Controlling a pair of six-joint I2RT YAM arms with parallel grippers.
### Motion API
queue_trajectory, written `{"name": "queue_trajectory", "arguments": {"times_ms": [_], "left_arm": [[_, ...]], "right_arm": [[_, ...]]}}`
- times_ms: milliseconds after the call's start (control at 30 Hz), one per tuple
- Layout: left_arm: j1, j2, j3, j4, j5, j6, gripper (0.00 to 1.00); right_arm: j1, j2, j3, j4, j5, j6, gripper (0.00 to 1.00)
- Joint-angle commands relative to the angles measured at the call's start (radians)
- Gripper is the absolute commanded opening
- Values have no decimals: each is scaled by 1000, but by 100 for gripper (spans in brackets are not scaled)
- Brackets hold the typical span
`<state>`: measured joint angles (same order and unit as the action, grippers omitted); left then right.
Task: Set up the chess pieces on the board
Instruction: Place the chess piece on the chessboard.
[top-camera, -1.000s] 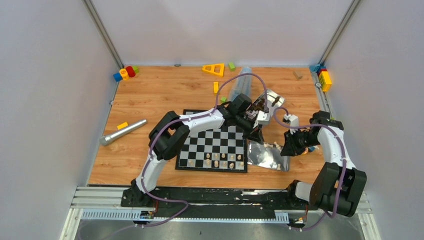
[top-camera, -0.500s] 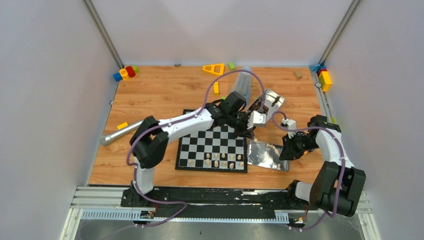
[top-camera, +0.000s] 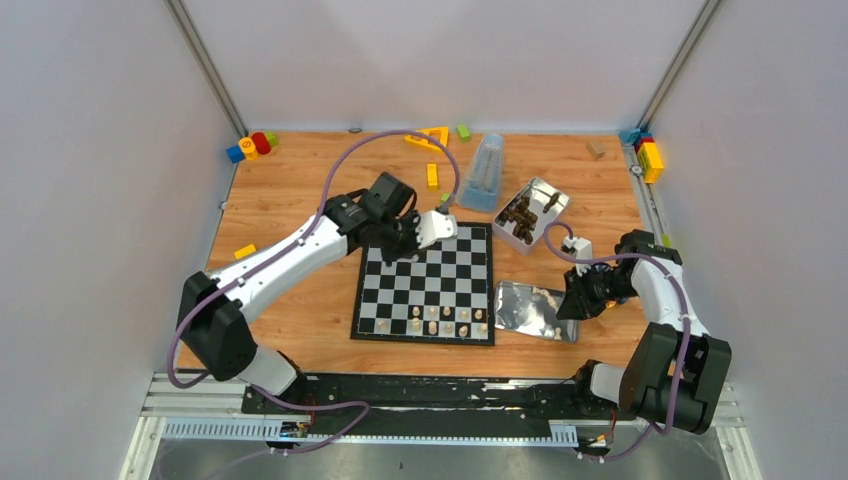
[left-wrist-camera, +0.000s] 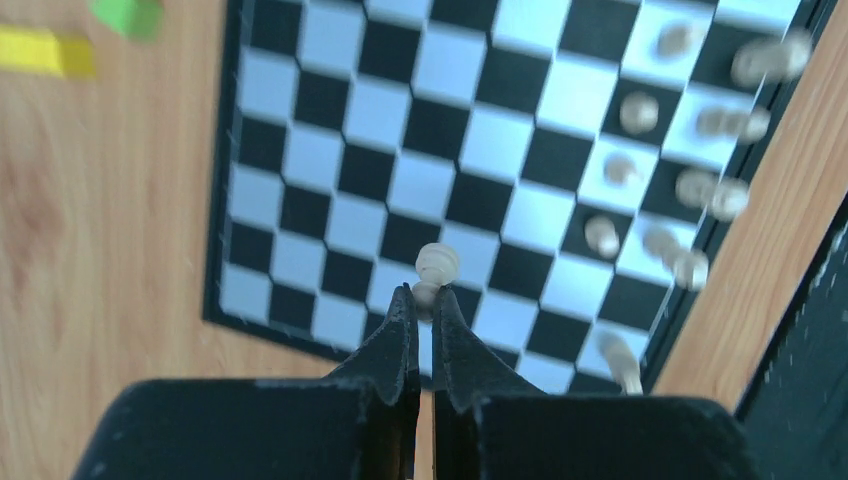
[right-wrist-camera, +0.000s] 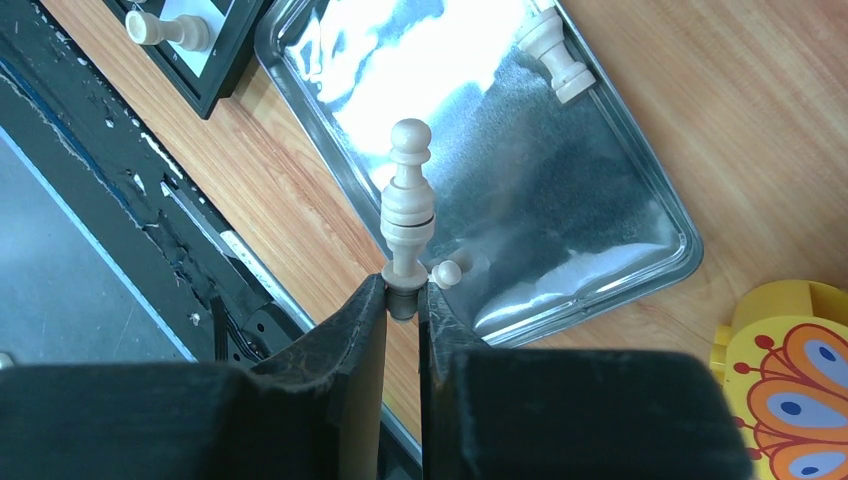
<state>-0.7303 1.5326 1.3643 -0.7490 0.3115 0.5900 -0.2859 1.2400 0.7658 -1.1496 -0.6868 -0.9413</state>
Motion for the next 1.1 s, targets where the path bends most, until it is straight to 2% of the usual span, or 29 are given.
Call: {"name": "queue_trajectory", "arguments": {"times_ms": [0, 167, 400, 700, 1067], "left_arm": [[-10, -108, -134, -185, -217, 44, 0], [-1, -157, -229, -233, -303, 37, 0], [-1, -169, -329, -220, -332, 8, 3], [-1, -114, -354, -181, -288, -19, 8], [0, -61, -336, -193, -202, -45, 10]], "right_arm": [[-3, -8, 28, 14, -56, -30, 0], [-2, -5, 30, 13, -55, -30, 0], [-1, -4, 21, 15, -53, -33, 0], [-1, -2, 24, 14, -46, -31, 0], [-2, -1, 20, 14, -41, -31, 0]]}}
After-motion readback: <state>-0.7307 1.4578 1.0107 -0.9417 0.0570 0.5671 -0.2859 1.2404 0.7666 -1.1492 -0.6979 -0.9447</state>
